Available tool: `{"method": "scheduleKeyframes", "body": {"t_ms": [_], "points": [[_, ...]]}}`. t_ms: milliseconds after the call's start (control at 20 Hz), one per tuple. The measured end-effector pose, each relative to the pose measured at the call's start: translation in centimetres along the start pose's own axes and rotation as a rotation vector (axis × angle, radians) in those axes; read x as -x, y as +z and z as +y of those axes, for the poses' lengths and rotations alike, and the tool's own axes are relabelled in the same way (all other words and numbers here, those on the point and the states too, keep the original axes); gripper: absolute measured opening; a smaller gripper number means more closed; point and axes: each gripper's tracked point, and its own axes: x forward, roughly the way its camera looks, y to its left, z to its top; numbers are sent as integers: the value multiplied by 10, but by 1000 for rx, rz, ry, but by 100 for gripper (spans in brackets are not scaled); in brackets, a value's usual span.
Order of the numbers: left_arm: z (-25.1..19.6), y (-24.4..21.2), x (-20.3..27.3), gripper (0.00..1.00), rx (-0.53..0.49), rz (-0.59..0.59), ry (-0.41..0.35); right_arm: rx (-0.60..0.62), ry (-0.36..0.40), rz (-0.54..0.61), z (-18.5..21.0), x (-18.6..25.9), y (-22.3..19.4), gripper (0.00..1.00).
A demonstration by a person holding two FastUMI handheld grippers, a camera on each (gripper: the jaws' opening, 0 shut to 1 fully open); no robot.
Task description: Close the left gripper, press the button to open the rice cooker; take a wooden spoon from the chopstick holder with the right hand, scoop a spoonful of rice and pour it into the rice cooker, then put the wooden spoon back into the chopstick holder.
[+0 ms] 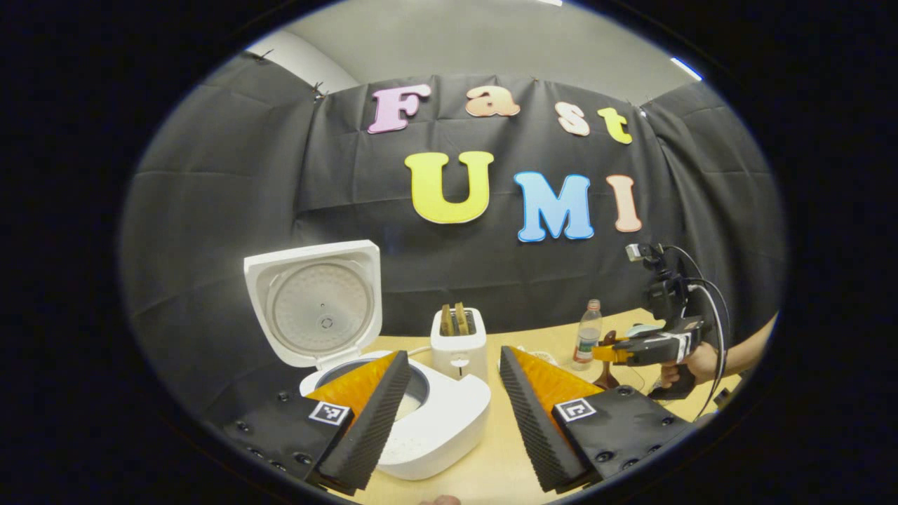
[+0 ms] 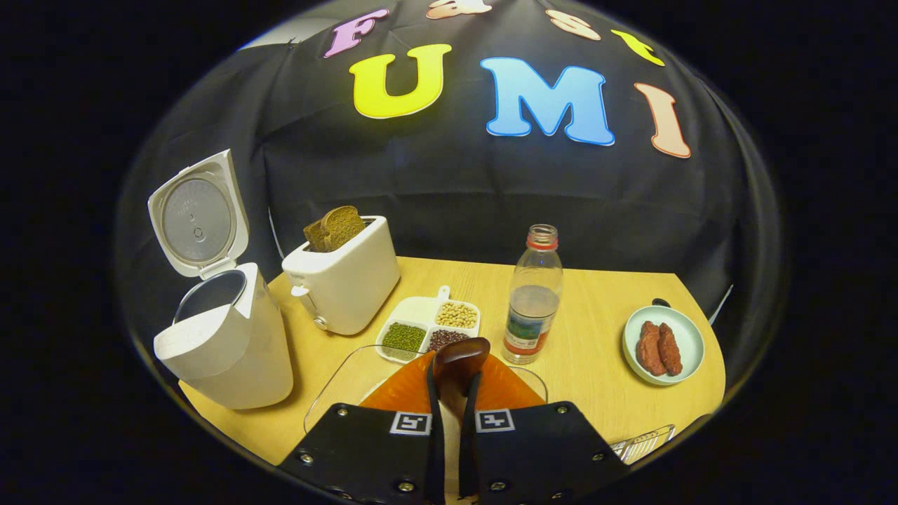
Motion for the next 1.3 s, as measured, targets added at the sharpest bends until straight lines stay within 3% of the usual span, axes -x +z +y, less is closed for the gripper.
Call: {"method": "scheduleKeyframes", "body": {"t_ms": [350,550,850,950,1150,1200,1300], "points": [[7,-10,-1,88,25,23,23,-443,134,-11,18,-2,0,8],[2,-6,0,88,18,22,25,-731,156,-65,-14,6,8,8],[-11,4,1,94,38,-2,-1,-998,183,-218,-67,46,51,8],[-13,5,0,90,45,-8,-1,-1089,203,-264,-78,63,64,8],[-11,15,0,94,54,-31,-6,-1219,265,-332,-85,89,87,8],[-10,15,0,88,53,-34,-6,-1251,289,-346,-82,94,95,8],[-5,16,3,88,48,-40,-9,-1273,325,-360,-73,103,106,8]]}}
